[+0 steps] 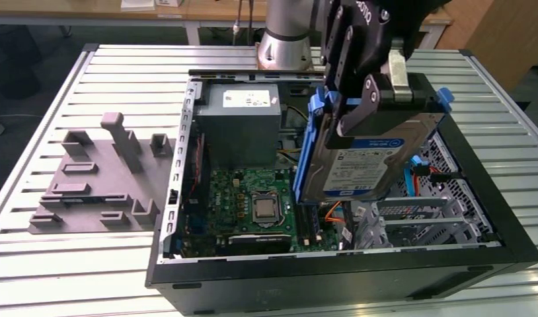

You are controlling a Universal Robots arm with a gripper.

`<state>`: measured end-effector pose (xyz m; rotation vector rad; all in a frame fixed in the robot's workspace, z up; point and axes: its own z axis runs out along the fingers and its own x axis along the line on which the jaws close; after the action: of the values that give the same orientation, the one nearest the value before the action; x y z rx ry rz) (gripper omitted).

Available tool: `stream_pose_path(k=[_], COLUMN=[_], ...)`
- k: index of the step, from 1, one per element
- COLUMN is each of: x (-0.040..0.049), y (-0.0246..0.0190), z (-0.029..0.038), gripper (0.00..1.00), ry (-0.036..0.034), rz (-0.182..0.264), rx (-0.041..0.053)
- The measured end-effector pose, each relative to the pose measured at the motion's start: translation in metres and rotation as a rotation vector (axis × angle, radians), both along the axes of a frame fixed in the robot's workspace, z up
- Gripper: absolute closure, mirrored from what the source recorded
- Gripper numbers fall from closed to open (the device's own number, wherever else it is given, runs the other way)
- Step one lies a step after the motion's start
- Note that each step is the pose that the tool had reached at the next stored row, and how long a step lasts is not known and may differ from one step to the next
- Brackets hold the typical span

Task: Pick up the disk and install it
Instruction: 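Insert the disk into the insertion slot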

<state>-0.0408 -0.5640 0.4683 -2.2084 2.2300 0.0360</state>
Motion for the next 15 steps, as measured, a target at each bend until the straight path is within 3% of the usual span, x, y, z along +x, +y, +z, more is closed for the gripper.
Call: stream_pose_path(k=[7,15], x=[0.0100,0.0102], y=[0.0000,-0.0001], z=[-0.0039,-0.0044], gripper=[0.64,0.64], ry=[0.0000,0.0001], rz=[0.000,0.000], rx=[-0.0001,-0.0002])
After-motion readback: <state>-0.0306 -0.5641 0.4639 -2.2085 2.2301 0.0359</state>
